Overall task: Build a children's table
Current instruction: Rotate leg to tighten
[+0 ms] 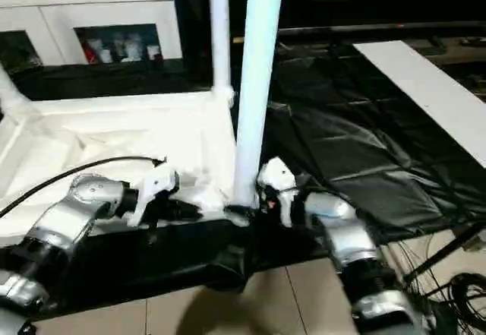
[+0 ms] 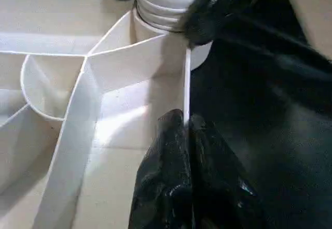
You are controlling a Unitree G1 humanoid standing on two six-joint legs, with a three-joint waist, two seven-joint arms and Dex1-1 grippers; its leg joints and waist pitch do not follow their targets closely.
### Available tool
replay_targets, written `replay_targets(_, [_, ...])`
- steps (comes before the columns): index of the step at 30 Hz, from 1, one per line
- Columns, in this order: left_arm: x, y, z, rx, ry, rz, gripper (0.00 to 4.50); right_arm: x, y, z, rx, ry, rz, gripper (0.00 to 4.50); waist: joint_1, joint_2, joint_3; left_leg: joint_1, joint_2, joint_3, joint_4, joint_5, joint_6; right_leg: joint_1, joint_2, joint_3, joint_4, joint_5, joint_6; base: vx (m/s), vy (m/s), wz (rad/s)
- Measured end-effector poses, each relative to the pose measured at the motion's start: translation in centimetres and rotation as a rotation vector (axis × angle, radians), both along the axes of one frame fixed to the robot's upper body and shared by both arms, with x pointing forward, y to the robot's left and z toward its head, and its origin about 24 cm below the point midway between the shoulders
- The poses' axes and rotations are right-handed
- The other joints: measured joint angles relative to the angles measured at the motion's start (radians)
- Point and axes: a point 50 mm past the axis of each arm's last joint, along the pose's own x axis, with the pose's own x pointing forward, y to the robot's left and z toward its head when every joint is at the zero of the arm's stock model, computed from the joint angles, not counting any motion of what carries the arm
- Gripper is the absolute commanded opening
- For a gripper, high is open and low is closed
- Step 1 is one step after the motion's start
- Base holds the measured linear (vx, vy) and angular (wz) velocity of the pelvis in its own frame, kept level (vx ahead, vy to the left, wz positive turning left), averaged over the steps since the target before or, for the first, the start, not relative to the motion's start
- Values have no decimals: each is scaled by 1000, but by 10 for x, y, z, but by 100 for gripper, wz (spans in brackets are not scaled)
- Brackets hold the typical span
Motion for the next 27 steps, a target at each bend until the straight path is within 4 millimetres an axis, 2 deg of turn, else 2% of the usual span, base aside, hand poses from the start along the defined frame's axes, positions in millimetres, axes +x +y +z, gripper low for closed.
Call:
replay_targets(6, [19,-26,-1,-10,-32,174,0,24,13,-1,44,-4,-370,269,-17,14,1,0,-1,-1,1,0,0,1,0,1,-1,1,-1,0,0,0])
replay_targets(8, [27,-37,-1,-7,-34,245,0,34,14,1,28,-1,-511,269,-17,19,0,-1,-1,0,1,0,0,1,-1,0,-1,1,-1,0,0,0])
replay_targets(12, [34,-56,0,-7,-62,301,0,45,17,5,21,12,-656,269,-12,26,-1,-2,-1,0,1,0,0,1,-1,-1,-1,1,-1,0,0,0])
replay_targets(20, [34,-56,2,-3,-70,271,0,42,14,3,59,0,-625,269,-6,26,-1,-3,0,0,-3,0,0,1,0,-3,-4,0,0,0,0,0])
replay_targets(21, [33,-54,2,-3,-71,260,0,40,13,3,64,-5,-610,304,-5,26,-1,-3,0,0,-3,0,0,1,0,-3,-4,0,0,0,0,0])
replay_targets(23, [32,-50,2,-3,-74,240,0,36,10,3,82,-14,-561,341,-3,26,-1,-3,0,0,-3,0,0,1,0,-3,-3,0,0,0,0,0])
replay_targets(27, [30,-38,2,6,-88,208,0,31,5,10,103,-55,-435,358,-12,23,1,-3,0,0,-3,0,0,0,0,-3,-3,0,0,0,0,0])
